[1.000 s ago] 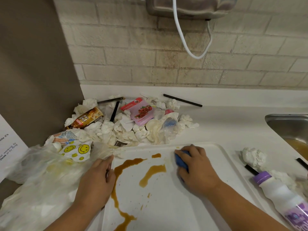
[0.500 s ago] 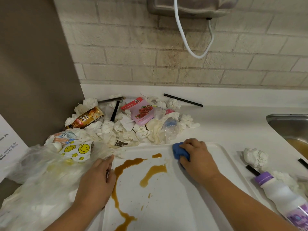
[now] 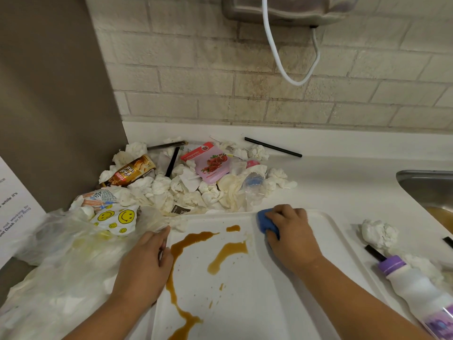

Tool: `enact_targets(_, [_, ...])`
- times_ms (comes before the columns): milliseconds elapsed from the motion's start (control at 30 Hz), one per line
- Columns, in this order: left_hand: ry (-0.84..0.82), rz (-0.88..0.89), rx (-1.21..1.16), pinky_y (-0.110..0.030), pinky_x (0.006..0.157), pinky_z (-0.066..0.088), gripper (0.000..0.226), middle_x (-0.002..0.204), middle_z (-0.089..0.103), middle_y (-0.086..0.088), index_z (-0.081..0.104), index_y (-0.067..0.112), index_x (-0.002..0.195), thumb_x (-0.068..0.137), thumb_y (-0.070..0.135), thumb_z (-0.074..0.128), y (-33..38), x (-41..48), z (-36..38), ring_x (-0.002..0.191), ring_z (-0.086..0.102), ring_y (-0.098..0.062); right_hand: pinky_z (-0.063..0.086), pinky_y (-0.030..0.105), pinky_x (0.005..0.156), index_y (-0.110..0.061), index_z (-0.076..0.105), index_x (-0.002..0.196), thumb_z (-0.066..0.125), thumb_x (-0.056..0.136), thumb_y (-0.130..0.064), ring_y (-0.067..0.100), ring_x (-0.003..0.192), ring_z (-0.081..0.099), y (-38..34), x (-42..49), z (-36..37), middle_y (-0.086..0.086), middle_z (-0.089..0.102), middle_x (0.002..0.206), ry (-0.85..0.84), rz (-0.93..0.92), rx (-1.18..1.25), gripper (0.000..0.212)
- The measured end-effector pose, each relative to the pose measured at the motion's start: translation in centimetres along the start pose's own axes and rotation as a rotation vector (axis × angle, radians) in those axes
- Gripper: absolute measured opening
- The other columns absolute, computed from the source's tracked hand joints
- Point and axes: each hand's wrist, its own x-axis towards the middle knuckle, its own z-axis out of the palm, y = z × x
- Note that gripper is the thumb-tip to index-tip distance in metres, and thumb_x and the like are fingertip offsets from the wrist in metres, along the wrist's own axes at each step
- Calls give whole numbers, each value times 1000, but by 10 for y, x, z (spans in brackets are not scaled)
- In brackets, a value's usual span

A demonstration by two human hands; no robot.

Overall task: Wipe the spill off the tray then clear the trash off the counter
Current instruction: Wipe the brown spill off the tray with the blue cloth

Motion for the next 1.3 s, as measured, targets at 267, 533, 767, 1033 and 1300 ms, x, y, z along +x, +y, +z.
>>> enact_targets(267, [0, 3, 3, -26, 65, 39, 46, 89, 47, 8, 53, 18, 133, 88, 15, 56, 0, 0, 0, 67, 48, -8, 42, 27, 82, -22, 71, 102, 62, 76, -12, 20, 90, 42, 7, -1, -6, -5, 59, 106, -26, -47, 69, 29])
enact_targets(533, [4, 6, 20, -26, 65, 38, 46, 92, 46, 8, 52, 18, 134, 88, 15, 56, 1, -1, 0, 70, 47, -11, 42, 25, 77, -23, 73, 94, 58, 73, -16, 15, 91, 48, 7, -1, -11, -5, 61, 102, -89, -98, 104, 26])
enact_targets(767, [0, 6, 24, -25, 65, 38, 46, 93, 46, 8, 52, 19, 135, 89, 16, 54, -1, 0, 0, 69, 47, -9, 34, 11, 75, -22, 73, 84, 69, 65, -4, -24, 107, 32, -5, -8, -22, -10, 65, 92, -191, -370, 161, 27])
enact_targets(1033, [4, 5, 18, -25, 64, 38, 45, 92, 46, 7, 52, 18, 135, 89, 16, 55, 0, 0, 0, 66, 47, -8, 33, 11, 81, -23, 71, 99, 65, 73, -7, 4, 95, 39, -8, -23, -16, -16, 56, 104, -198, -271, 167, 32])
enact_targets(1300, [3, 6, 5, -25, 63, 37, 45, 86, 46, 9, 54, 17, 133, 88, 13, 56, 2, -1, -1, 66, 47, -8, 44, 23, 78, -24, 67, 106, 59, 79, -18, 18, 93, 43, -11, -25, 0, -10, 54, 108, -84, -110, 40, 29])
